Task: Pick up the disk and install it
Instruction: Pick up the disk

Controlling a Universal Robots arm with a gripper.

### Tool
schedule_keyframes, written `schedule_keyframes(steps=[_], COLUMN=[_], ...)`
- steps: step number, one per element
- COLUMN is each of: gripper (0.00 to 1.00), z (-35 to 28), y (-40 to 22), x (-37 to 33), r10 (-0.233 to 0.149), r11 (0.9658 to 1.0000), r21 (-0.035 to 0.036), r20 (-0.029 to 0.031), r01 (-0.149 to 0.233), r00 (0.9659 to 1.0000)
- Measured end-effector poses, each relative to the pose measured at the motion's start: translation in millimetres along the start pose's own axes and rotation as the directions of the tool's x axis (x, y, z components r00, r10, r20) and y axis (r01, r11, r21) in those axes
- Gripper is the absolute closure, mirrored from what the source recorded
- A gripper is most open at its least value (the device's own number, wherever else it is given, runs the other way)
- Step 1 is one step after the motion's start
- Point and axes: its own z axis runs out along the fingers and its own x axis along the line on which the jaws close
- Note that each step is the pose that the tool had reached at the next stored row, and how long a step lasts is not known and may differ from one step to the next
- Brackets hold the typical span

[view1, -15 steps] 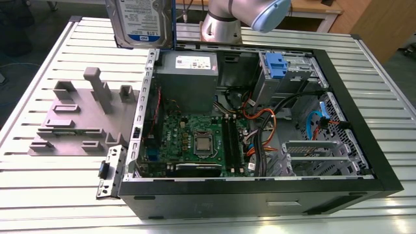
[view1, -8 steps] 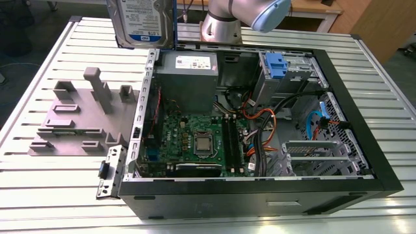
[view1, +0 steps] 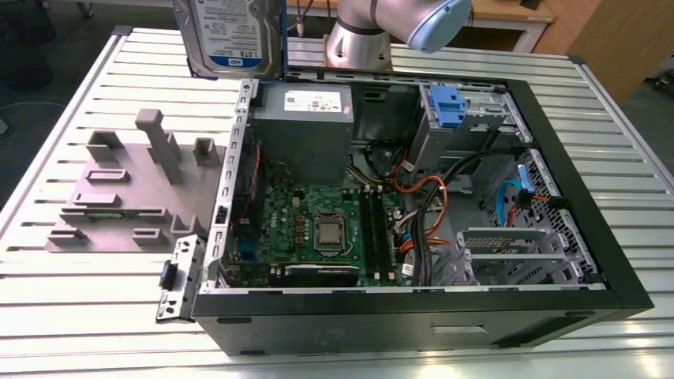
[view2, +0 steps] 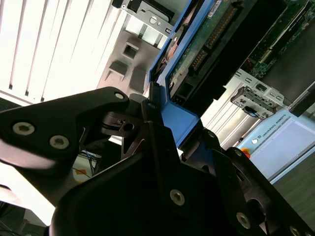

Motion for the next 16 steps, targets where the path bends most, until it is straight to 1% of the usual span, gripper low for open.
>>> schedule_keyframes(steps=[7,13,14,16], gripper=[0.64,0.64,0.64,0.64], z=[-0.1,0.0,0.0,0.0], y=[-1.2,-1.8,-2.3,-5.0], x=[0.5,8.5,9.7,11.0], r10=[0.000,0.000,0.000,0.000], r11=[1.0000,1.0000,1.0000,1.0000], r21=[-0.0001,0.0000,-0.0001,0.0000], r20=[0.0000,0.0001,0.0000,0.0000], r01=[0.000,0.000,0.000,0.000], r00=[1.0000,1.0000,1.0000,1.0000])
